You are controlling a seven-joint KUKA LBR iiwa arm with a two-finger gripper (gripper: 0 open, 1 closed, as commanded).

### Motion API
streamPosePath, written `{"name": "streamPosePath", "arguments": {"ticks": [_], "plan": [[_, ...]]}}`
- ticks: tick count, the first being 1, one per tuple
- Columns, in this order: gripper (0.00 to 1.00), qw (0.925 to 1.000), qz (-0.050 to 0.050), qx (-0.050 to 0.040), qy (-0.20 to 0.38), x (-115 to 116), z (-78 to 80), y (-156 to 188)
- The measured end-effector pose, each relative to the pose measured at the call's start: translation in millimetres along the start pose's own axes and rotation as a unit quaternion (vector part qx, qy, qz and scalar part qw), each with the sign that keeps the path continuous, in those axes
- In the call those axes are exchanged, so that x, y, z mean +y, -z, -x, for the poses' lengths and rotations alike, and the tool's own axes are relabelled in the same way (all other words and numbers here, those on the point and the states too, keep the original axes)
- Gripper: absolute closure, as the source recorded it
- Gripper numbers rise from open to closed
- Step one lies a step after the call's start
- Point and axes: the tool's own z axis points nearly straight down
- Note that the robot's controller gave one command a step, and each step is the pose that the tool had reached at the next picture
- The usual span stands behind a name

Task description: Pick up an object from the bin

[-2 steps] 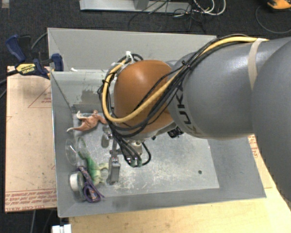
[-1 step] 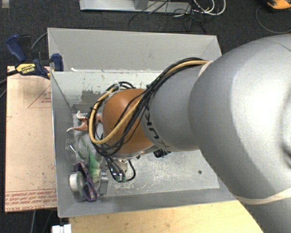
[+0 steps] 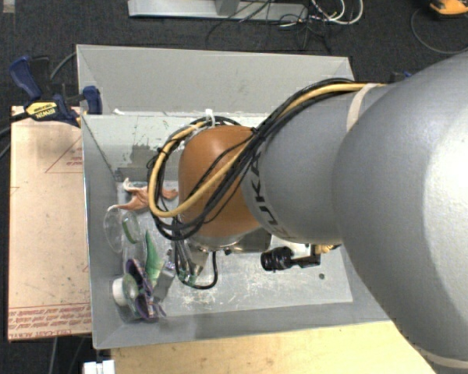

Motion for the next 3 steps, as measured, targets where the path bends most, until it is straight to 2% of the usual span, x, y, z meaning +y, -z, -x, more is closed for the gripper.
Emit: {"name": "streamPosePath", "arguments": {"ticks": [1, 2, 3], "plan": [[0.00, 0.9937, -0.003, 0.0034, -0.112, 20.1, 5.1, -50.8], [0.00, 1.0000, 0.001, -0.0011, 0.005, 8.9, 0.9, -78.4], [1.00, 0.9982, -0.011, 0.0030, -0.058, 22.3, 5.0, -77.7]]}}
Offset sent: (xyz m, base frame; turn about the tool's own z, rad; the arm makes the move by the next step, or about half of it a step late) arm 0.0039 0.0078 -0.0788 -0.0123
